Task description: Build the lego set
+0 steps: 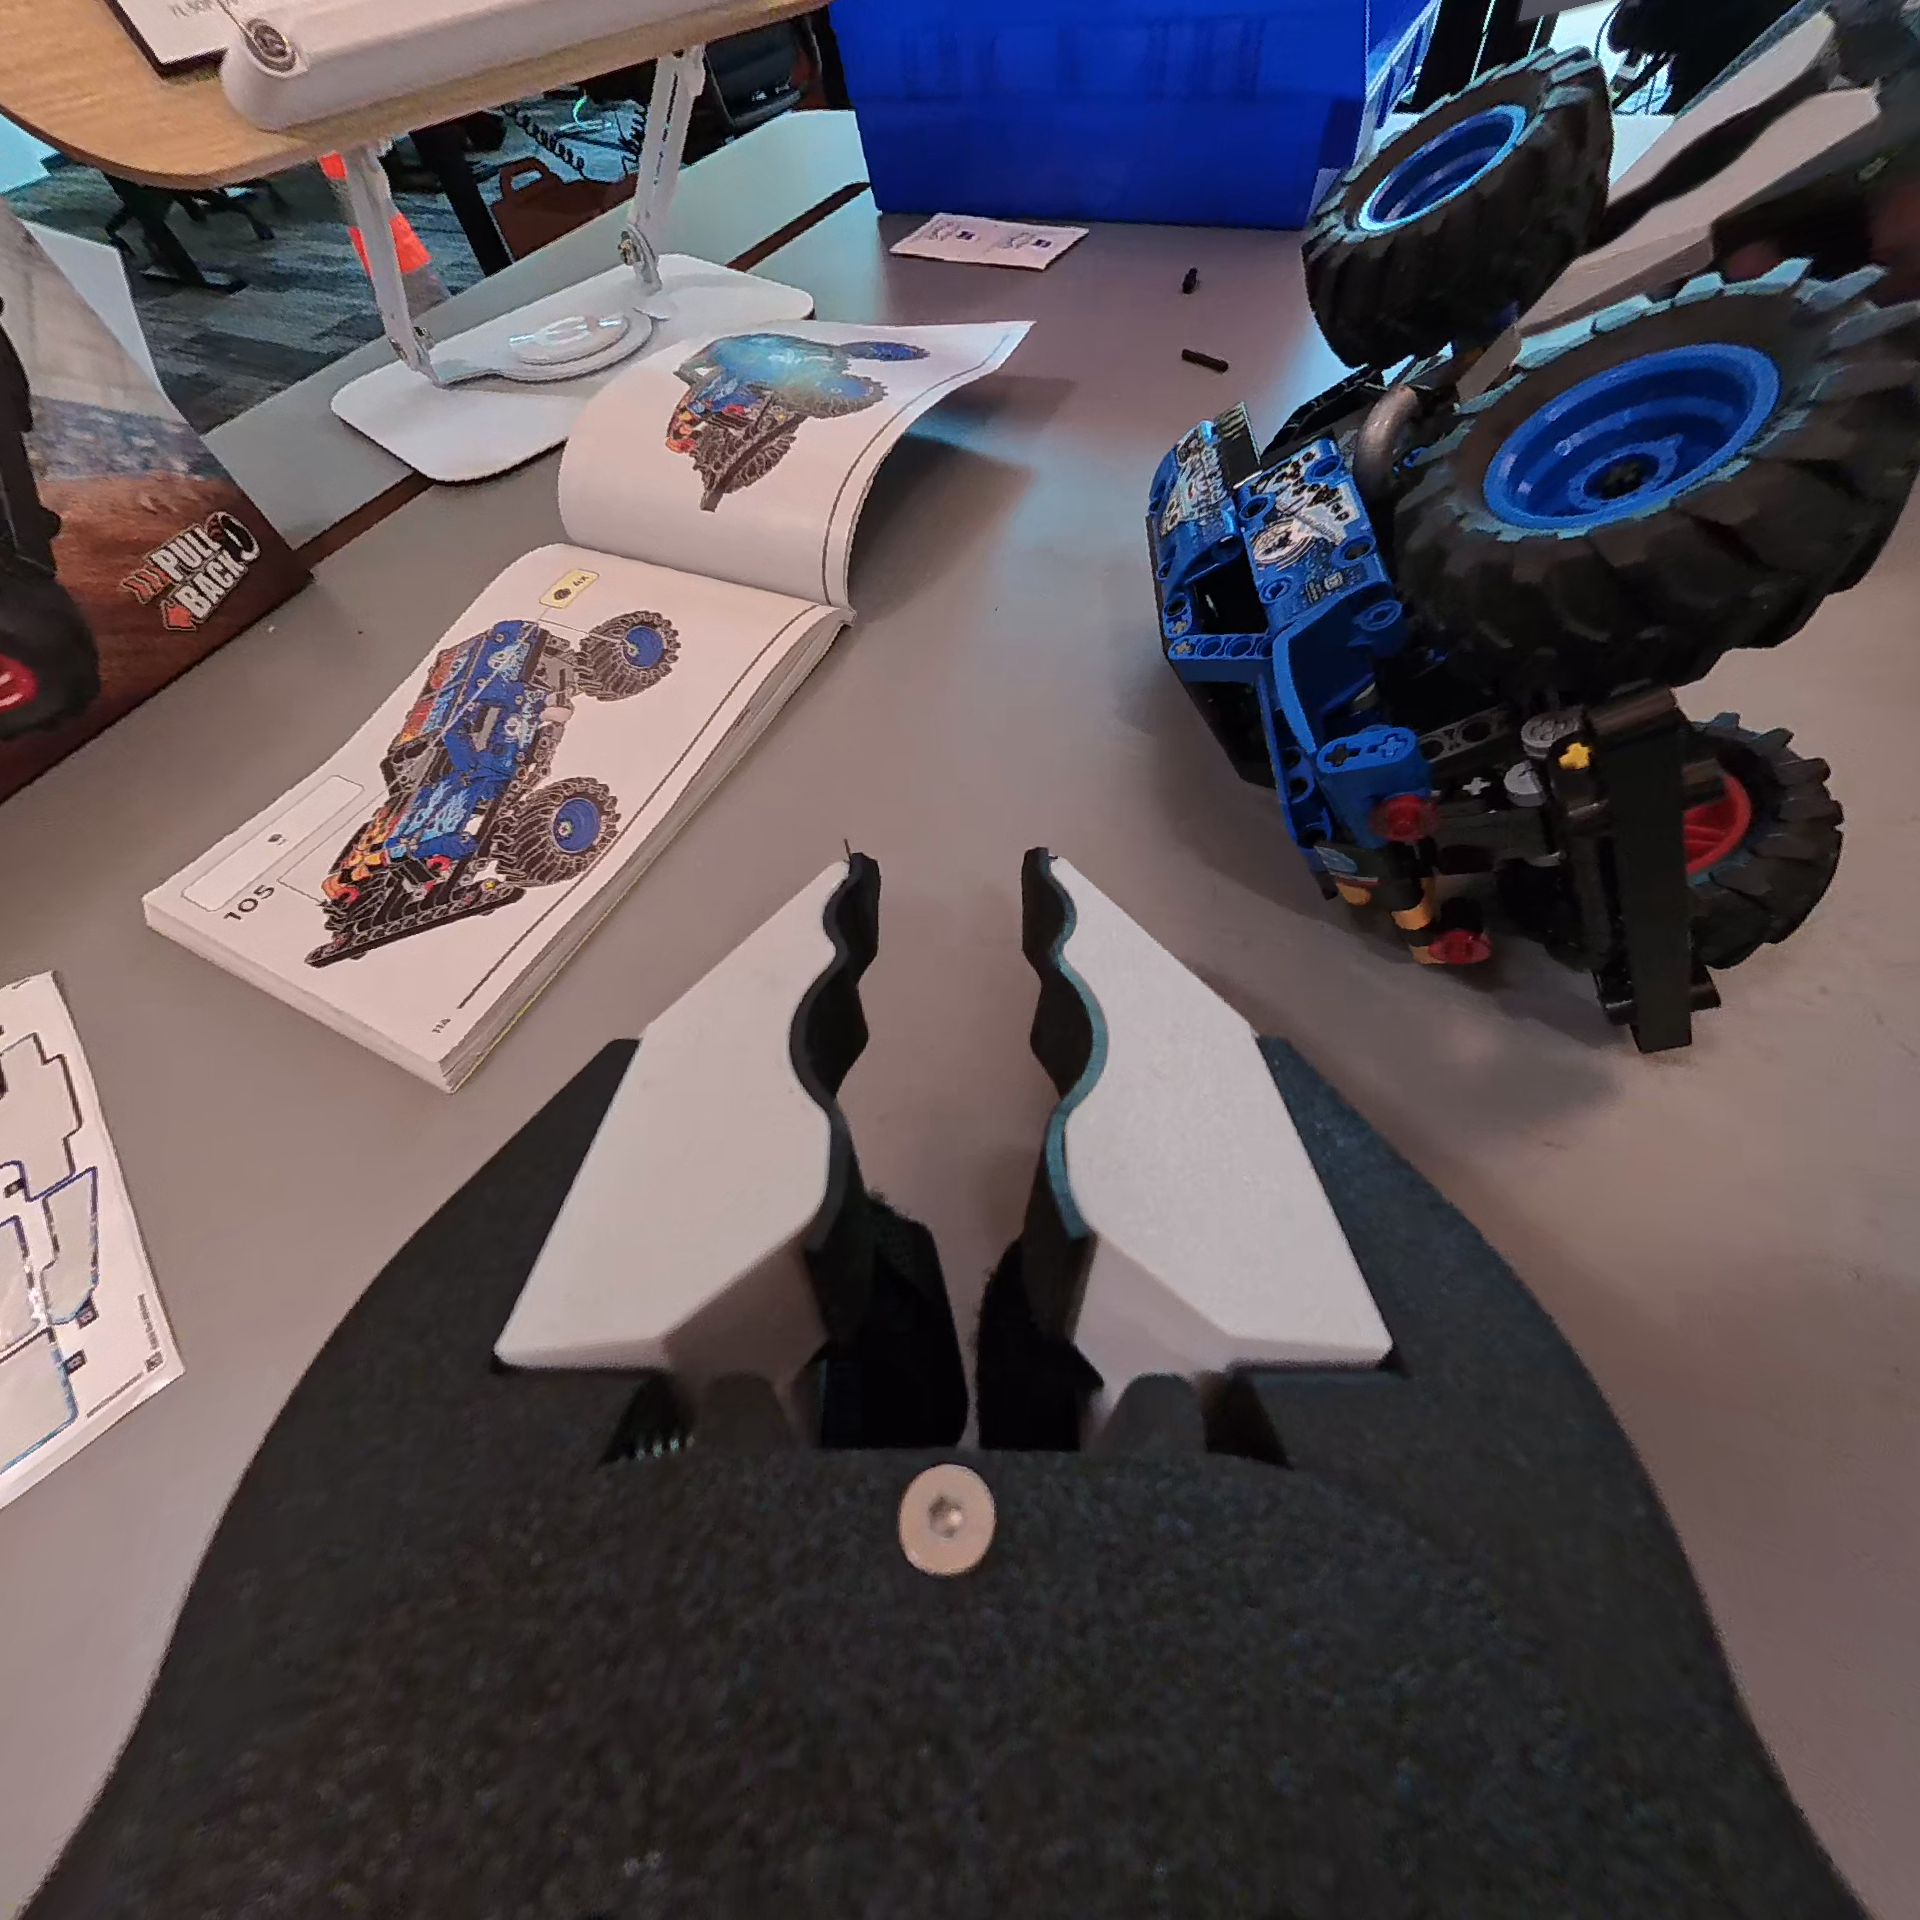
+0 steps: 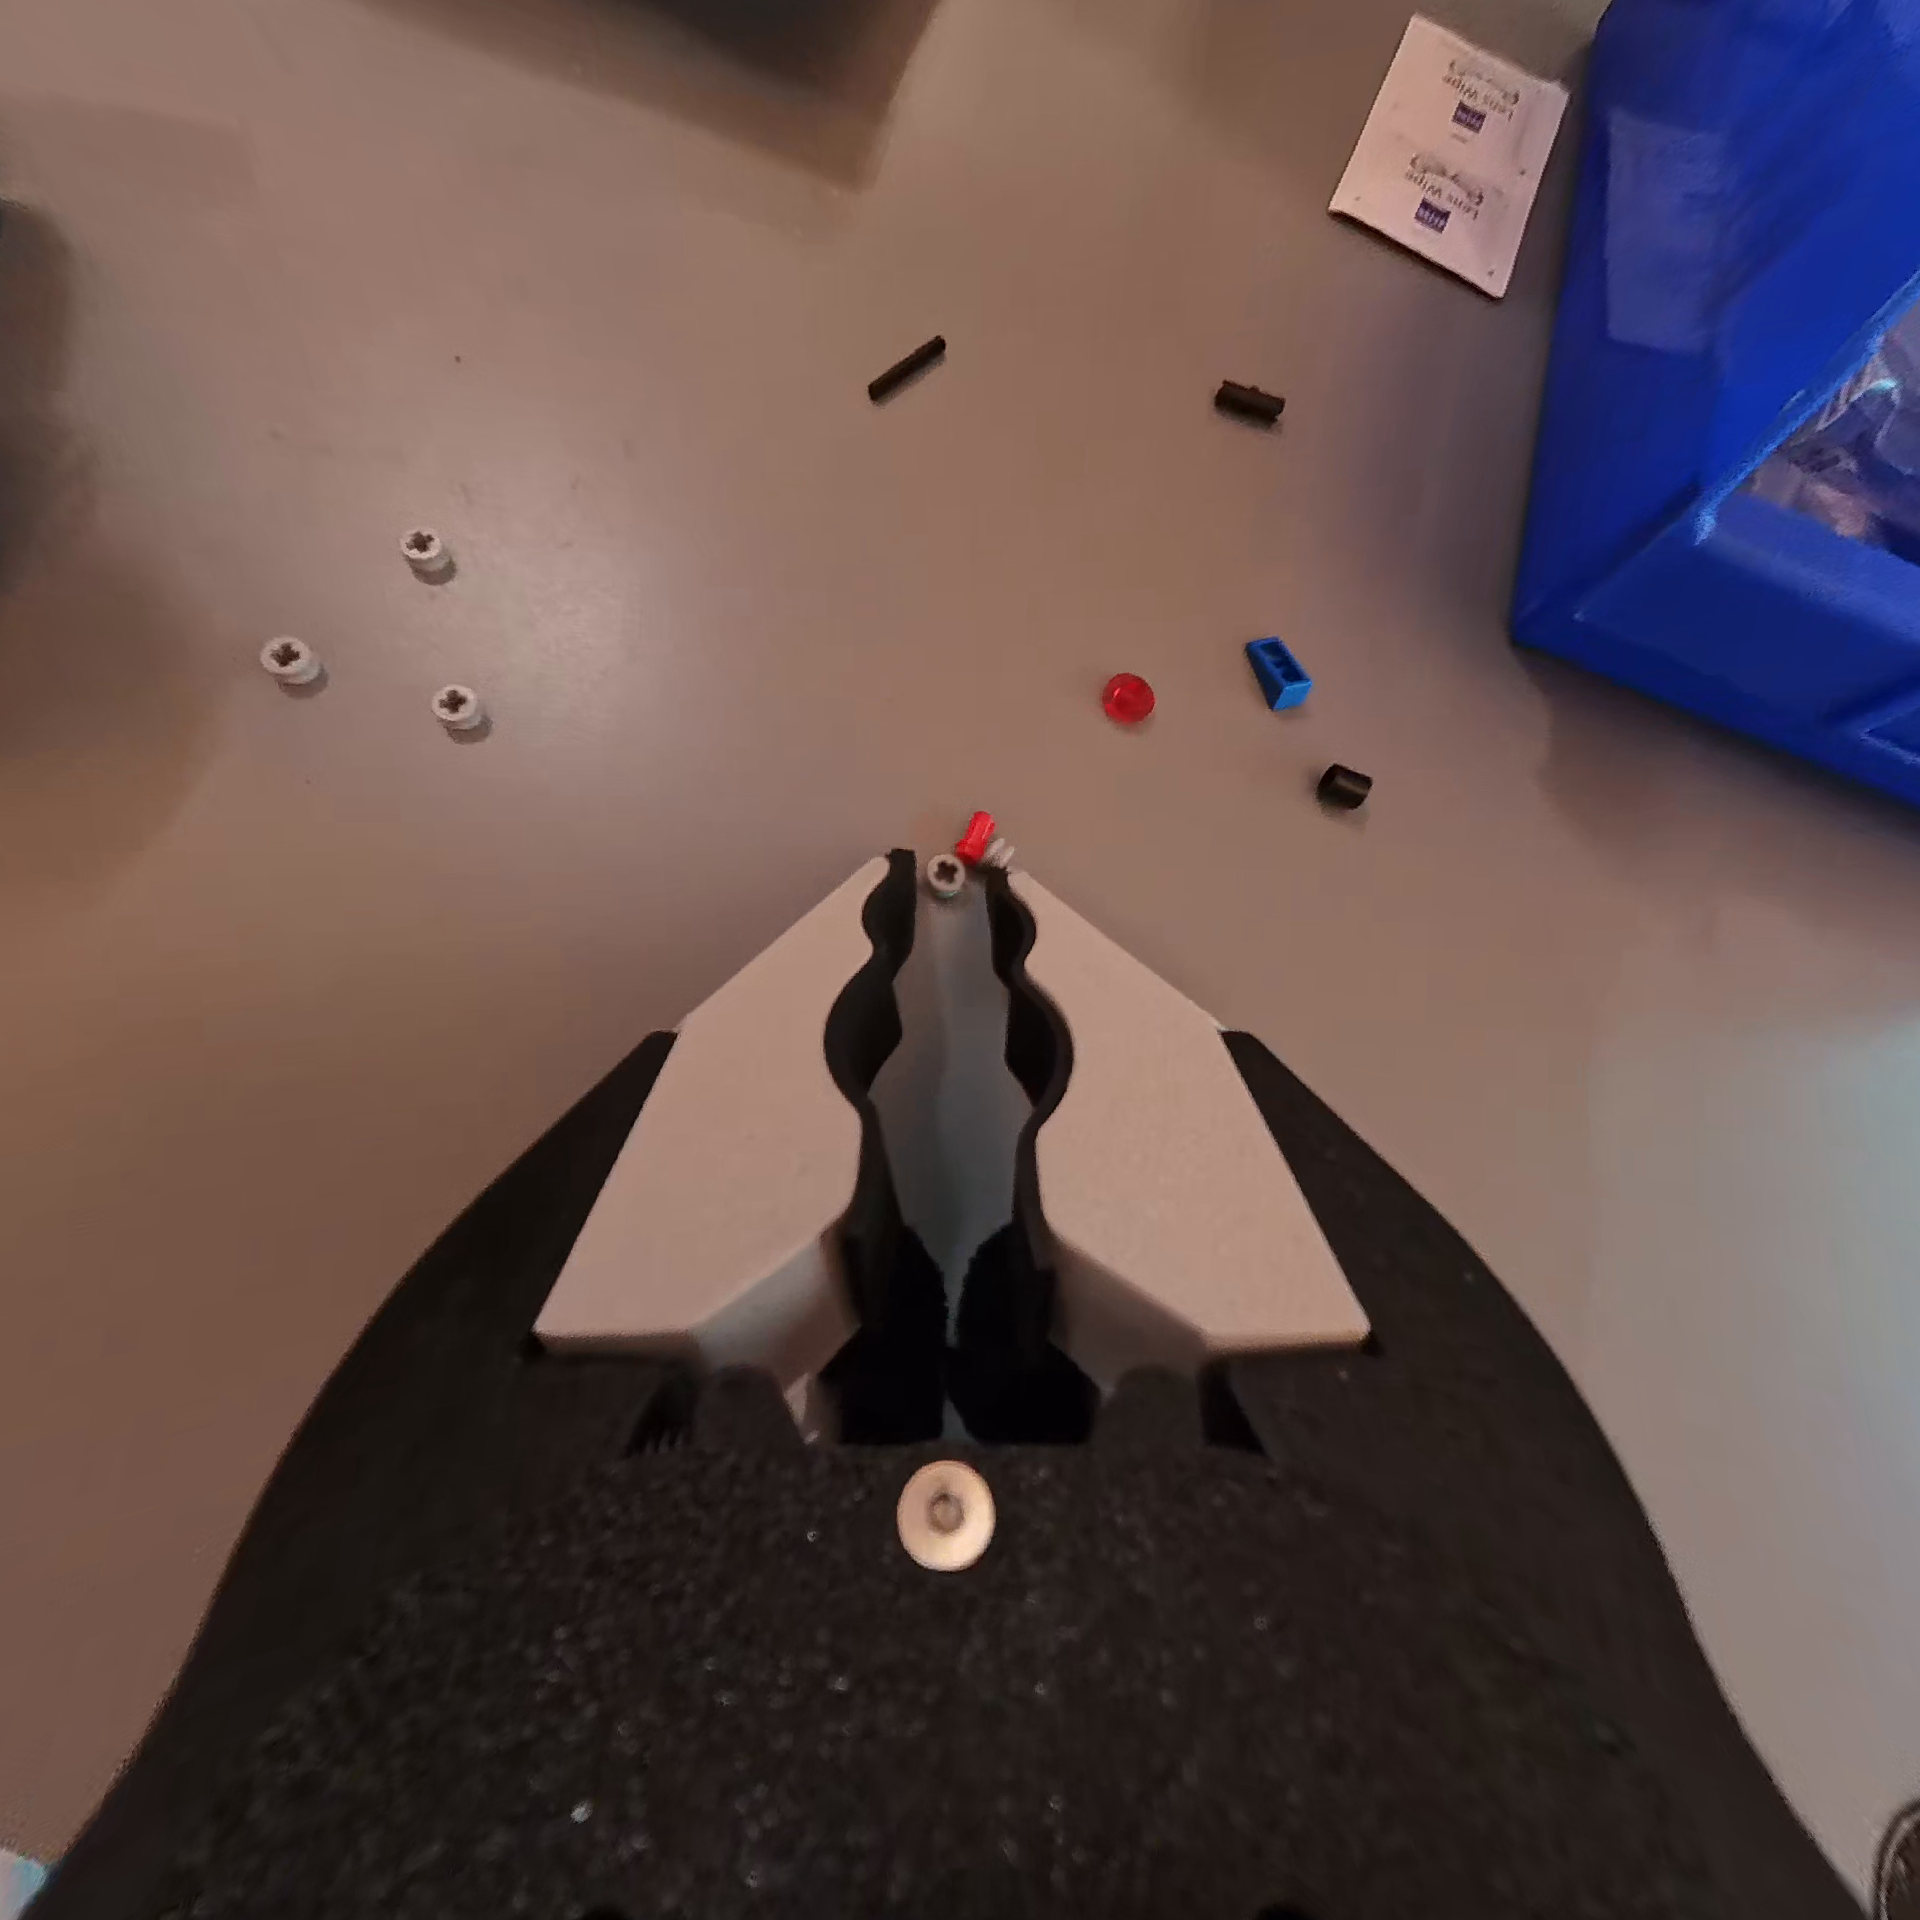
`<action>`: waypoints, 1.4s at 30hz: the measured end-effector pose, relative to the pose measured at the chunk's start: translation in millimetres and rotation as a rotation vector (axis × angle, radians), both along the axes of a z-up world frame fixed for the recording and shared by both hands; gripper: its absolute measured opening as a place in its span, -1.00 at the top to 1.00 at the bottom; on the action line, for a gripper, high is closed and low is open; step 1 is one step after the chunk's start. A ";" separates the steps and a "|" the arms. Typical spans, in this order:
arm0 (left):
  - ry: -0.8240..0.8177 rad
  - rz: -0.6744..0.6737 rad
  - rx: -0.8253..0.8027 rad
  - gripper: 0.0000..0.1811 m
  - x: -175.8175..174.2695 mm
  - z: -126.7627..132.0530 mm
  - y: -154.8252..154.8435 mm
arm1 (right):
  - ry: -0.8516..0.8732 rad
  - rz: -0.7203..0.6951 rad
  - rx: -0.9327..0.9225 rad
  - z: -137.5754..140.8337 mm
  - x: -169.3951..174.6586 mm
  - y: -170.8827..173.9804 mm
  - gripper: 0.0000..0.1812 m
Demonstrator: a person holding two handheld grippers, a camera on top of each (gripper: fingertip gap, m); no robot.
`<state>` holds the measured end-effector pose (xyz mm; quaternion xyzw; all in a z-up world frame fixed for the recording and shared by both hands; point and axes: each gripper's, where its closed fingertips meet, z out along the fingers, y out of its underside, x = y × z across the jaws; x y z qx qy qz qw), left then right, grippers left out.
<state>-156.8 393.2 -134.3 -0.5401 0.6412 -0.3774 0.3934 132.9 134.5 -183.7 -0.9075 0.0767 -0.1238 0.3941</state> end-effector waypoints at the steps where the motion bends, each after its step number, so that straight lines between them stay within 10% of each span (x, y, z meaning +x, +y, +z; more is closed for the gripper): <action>1: 0.001 -0.001 0.000 0.71 0.0 -0.1 -0.1 | 0.026 0.004 -0.010 -2.2 -0.5 0.5 0.87; 9: 0.001 -0.003 0.025 0.71 -0.5 -0.4 -1.8 | 0.180 0.068 0.134 20.9 -15.0 13.7 0.93; 22: -0.079 -0.075 0.002 0.64 8.1 24.7 15.0 | 0.175 0.709 0.428 149.4 -108.0 145.6 0.93; 29: -0.136 -0.098 -0.003 0.66 9.5 21.2 24.0 | 0.150 0.845 0.420 141.1 -115.5 214.3 0.93; 42: -0.132 -0.118 -0.071 0.73 -4.7 21.6 24.8 | 0.021 0.706 0.478 117.3 -95.9 206.8 0.93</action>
